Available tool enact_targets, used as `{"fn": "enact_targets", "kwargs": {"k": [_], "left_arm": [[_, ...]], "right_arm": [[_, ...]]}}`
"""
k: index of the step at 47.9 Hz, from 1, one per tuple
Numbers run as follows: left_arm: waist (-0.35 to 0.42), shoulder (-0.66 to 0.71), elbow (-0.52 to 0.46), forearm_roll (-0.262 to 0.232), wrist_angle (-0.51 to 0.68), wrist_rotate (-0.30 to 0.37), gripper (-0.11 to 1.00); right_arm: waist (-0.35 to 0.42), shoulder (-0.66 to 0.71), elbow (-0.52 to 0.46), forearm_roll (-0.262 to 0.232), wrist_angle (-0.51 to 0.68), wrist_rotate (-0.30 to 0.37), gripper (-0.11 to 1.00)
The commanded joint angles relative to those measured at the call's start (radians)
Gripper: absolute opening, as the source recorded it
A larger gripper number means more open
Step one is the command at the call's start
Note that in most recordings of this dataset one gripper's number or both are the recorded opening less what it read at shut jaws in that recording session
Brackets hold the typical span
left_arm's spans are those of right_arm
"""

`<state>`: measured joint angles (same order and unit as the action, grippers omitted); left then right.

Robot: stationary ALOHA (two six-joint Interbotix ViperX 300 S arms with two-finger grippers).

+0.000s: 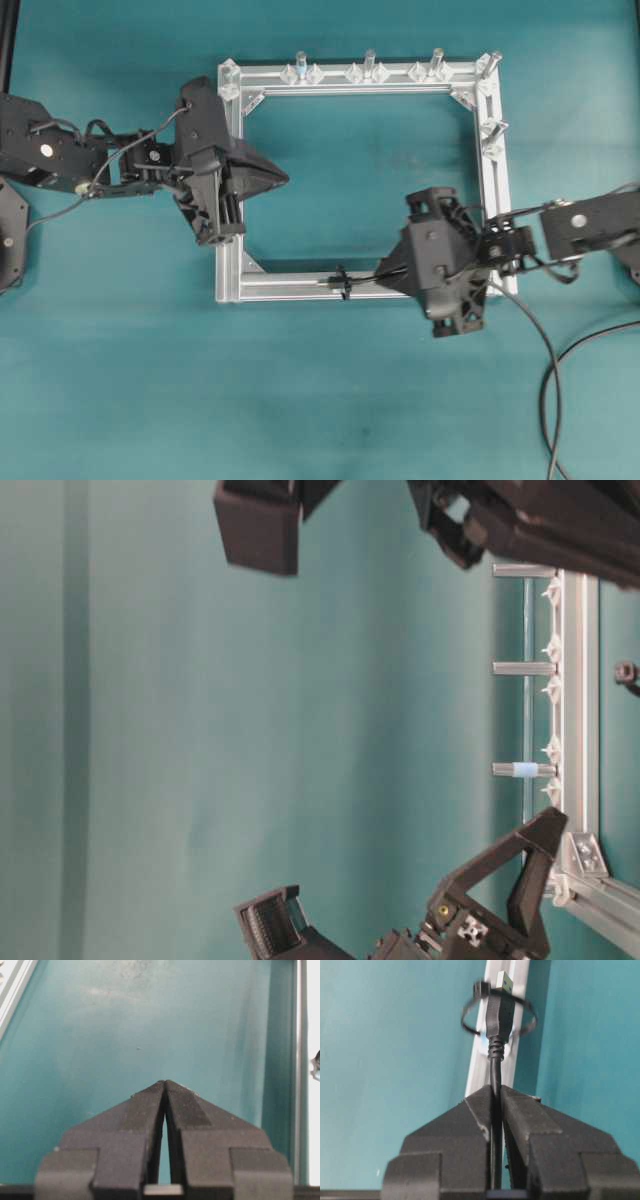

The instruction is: Insert the wire through the string loop located in the center.

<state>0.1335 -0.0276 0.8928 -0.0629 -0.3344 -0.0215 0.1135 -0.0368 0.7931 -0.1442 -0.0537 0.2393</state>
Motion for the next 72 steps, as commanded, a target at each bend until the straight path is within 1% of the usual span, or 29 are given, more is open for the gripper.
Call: {"fn": "enact_targets", "kwargs": {"k": [1, 13, 24, 30, 37, 43, 45, 47, 57, 61, 63, 67, 72], "left_arm": [[-0.012, -0.026, -0.015, 0.003, -0.005, -0.008, 0.05], [-0.034, -0.026, -0.014, 0.002, -0.005, -0.009, 0.05], [-0.054, -0.026, -0.017, 0.003, 0.008, -0.006, 0.05], [-0.071, -0.026, -0.032, 0.003, 0.077, -0.003, 0.05], [-0.092, -0.032, -0.075, 0.003, 0.21, 0.003, 0.05], [-0.098, -0.089, -0.092, 0.008, 0.296, 0.006, 0.09], [-0.098, -0.121, -0.089, 0.008, 0.319, 0.006, 0.13], [-0.098, -0.15, -0.086, 0.008, 0.336, 0.005, 0.2], [-0.107, -0.264, -0.064, 0.003, 0.407, -0.006, 0.71], [-0.118, -0.287, -0.061, 0.003, 0.443, -0.008, 0.85], [-0.121, -0.295, -0.061, 0.003, 0.462, -0.006, 0.87], [-0.129, -0.308, -0.061, 0.003, 0.492, -0.005, 0.87], [-0.137, -0.311, -0.06, 0.003, 0.5, -0.005, 0.87]], "right_arm": [[-0.002, 0.011, -0.048, 0.003, -0.009, -0.002, 0.08], [-0.002, 0.055, -0.1, 0.003, -0.009, -0.002, 0.08], [-0.002, 0.069, -0.109, 0.003, -0.005, -0.002, 0.08], [0.0, 0.069, -0.107, 0.003, -0.005, -0.002, 0.08], [-0.002, 0.069, -0.109, 0.003, -0.005, -0.002, 0.08], [-0.002, 0.067, -0.107, 0.003, -0.005, -0.002, 0.08], [-0.002, 0.069, -0.107, 0.003, -0.005, -0.002, 0.08], [-0.002, 0.069, -0.107, 0.003, -0.005, -0.002, 0.08], [-0.002, 0.071, -0.104, 0.003, -0.005, -0.002, 0.08], [-0.002, 0.069, -0.104, 0.003, -0.005, -0.003, 0.08], [0.0, 0.069, -0.104, 0.003, -0.005, -0.002, 0.08], [-0.002, 0.069, -0.106, 0.003, -0.005, -0.002, 0.08], [-0.002, 0.069, -0.107, 0.003, -0.005, -0.002, 0.08]]}}
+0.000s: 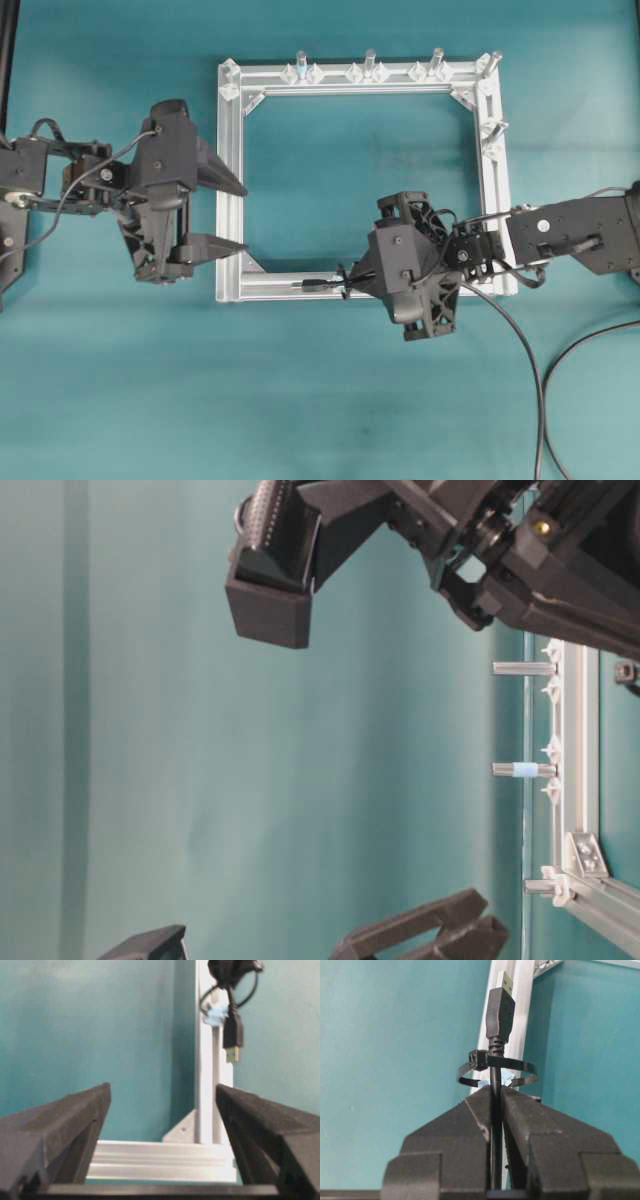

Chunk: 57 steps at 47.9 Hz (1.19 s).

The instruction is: Insert the wire through the string loop located in the center.

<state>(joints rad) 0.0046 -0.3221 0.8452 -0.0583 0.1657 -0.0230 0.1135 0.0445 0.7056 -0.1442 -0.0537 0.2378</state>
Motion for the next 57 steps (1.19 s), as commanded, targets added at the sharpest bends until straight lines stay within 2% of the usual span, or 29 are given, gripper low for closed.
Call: {"fn": "enact_targets", "kwargs": {"k": [1, 10, 21, 27, 34, 39, 47, 57], "left_arm": [[-0.009, -0.015, -0.012, -0.002, 0.0, -0.003, 0.87], [-0.035, 0.021, -0.041, -0.002, -0.009, -0.008, 0.87], [-0.115, 0.216, -0.19, -0.003, -0.032, -0.008, 0.87], [-0.126, 0.314, -0.267, -0.002, -0.032, -0.008, 0.87], [-0.14, 0.368, -0.333, -0.002, -0.026, -0.011, 0.87], [-0.143, 0.388, -0.336, -0.002, -0.025, -0.034, 0.87], [-0.146, 0.425, -0.334, -0.002, -0.025, -0.106, 0.87], [-0.146, 0.439, -0.319, 0.003, -0.025, -0.11, 0.87]], "right_arm": [[-0.002, -0.012, -0.02, 0.003, -0.005, 0.0, 0.08], [-0.002, -0.012, -0.02, 0.003, -0.005, 0.0, 0.08], [0.0, -0.012, -0.018, 0.003, -0.005, 0.0, 0.08], [0.0, -0.012, -0.017, 0.003, -0.005, 0.0, 0.08], [-0.002, -0.012, -0.017, 0.003, -0.003, 0.0, 0.08], [-0.002, -0.012, -0.015, 0.003, -0.005, 0.0, 0.08], [-0.003, -0.011, -0.017, 0.002, -0.005, -0.002, 0.08], [-0.005, -0.009, -0.015, 0.002, -0.009, 0.0, 0.08]]}}
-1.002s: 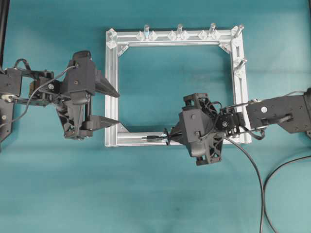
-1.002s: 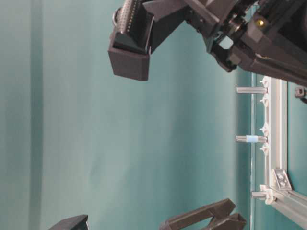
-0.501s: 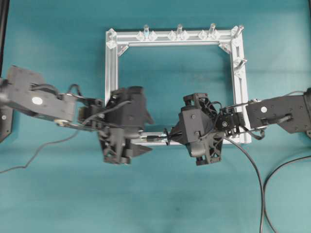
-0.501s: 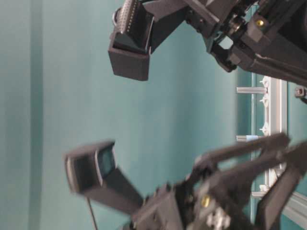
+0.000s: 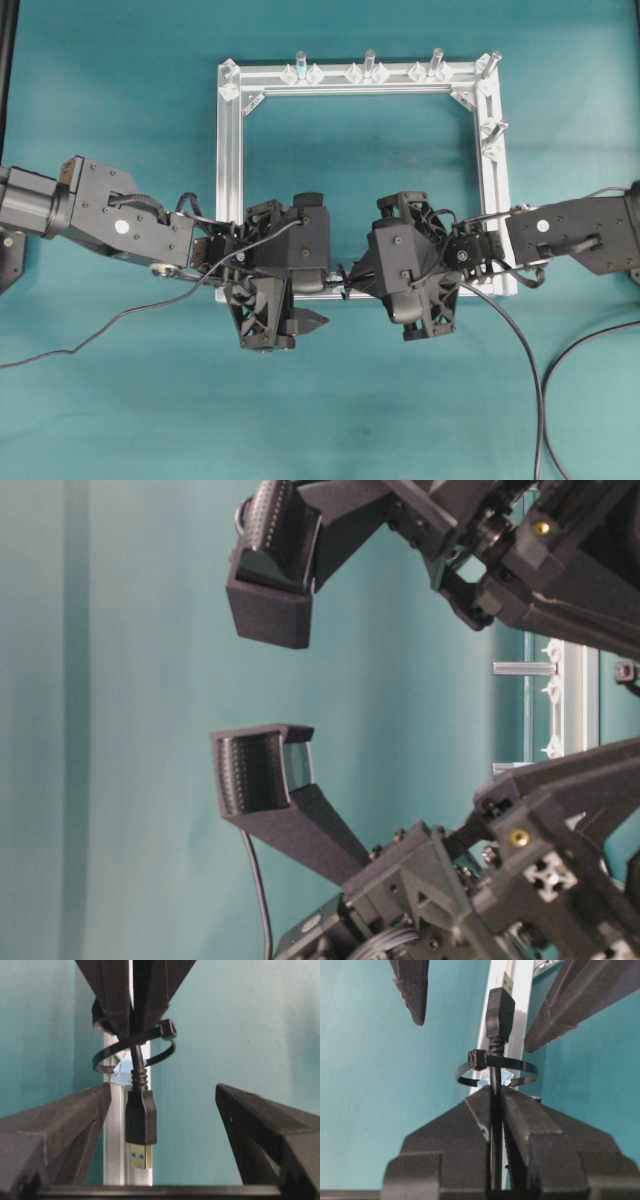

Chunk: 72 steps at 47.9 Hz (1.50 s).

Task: Insert the wire through the string loop located in the center.
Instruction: 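Grasp the protruding USB connector with the left gripper beyond the loop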

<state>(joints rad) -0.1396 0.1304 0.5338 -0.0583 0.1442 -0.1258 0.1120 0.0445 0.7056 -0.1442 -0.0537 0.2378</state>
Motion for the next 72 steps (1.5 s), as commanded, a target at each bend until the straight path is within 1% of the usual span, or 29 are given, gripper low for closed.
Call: {"fn": "enact_targets", "kwargs": {"k": [1, 14, 28, 34, 37, 43, 48, 53, 54, 72], "left_arm": [[-0.002, -0.014, -0.005, 0.003, -0.003, -0.008, 0.87], [0.005, -0.014, 0.044, 0.003, -0.006, -0.008, 0.87], [0.012, -0.015, 0.038, 0.005, -0.009, -0.006, 0.86], [0.021, -0.015, 0.028, 0.005, -0.014, -0.008, 0.83], [0.026, -0.015, 0.02, 0.005, -0.02, -0.006, 0.78], [0.028, -0.014, 0.02, 0.005, -0.038, -0.005, 0.62], [0.026, -0.015, 0.025, 0.006, -0.049, -0.005, 0.45], [0.026, -0.015, 0.025, 0.005, -0.049, -0.005, 0.22], [0.026, -0.015, 0.026, 0.005, -0.049, -0.005, 0.2], [0.028, -0.015, 0.028, 0.005, -0.049, -0.003, 0.2]], "right_arm": [[-0.002, -0.009, -0.015, 0.002, -0.009, 0.0, 0.08], [-0.003, -0.009, -0.017, 0.002, -0.009, 0.0, 0.08], [-0.003, -0.009, -0.017, 0.0, -0.009, 0.0, 0.08], [-0.003, -0.009, -0.017, 0.0, -0.009, 0.0, 0.08], [-0.003, -0.009, -0.017, 0.002, -0.009, 0.0, 0.08], [-0.002, -0.009, -0.015, 0.002, -0.009, -0.002, 0.08], [-0.003, -0.009, -0.015, 0.0, -0.009, -0.002, 0.08], [-0.002, -0.009, -0.015, 0.0, -0.009, -0.002, 0.08], [-0.003, -0.009, -0.015, 0.002, -0.009, 0.0, 0.08], [-0.003, -0.009, -0.015, 0.0, -0.012, -0.002, 0.08]]}}
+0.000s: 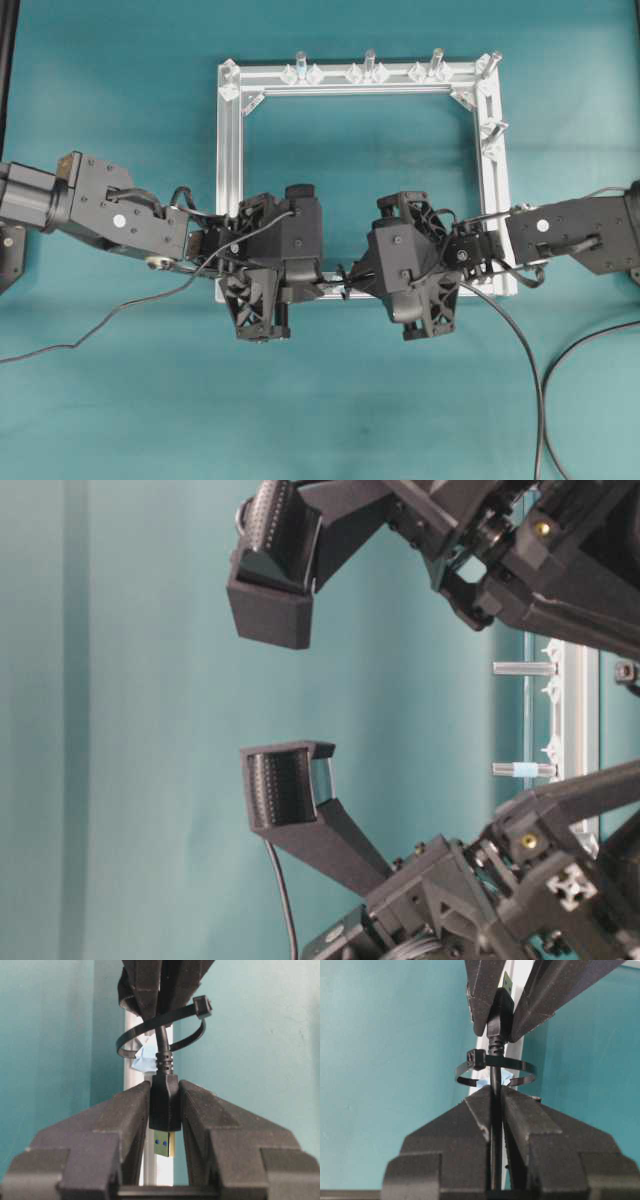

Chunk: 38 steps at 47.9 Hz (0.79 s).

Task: Insert the wire through the string loop located in the center.
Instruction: 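Grasp the protruding USB connector with the left gripper beyond the loop, then open the right gripper to release the cable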

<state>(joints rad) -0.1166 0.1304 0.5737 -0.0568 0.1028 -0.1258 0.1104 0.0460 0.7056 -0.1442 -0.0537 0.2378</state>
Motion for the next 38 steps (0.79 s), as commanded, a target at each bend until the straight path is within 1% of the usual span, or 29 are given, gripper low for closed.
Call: {"fn": "enact_targets", "kwargs": {"k": [1, 19, 38], "left_arm": [[0.003, -0.015, -0.012, 0.005, -0.008, -0.003, 0.2], [0.003, -0.017, -0.012, 0.003, -0.008, -0.005, 0.2], [0.003, -0.018, -0.012, 0.005, -0.008, -0.005, 0.2]], "right_arm": [[0.0, -0.012, -0.015, 0.0, -0.012, -0.002, 0.08], [-0.002, -0.014, -0.015, 0.0, -0.054, 0.002, 0.08], [0.0, -0.02, -0.015, 0.0, -0.054, 0.035, 0.08]]}}
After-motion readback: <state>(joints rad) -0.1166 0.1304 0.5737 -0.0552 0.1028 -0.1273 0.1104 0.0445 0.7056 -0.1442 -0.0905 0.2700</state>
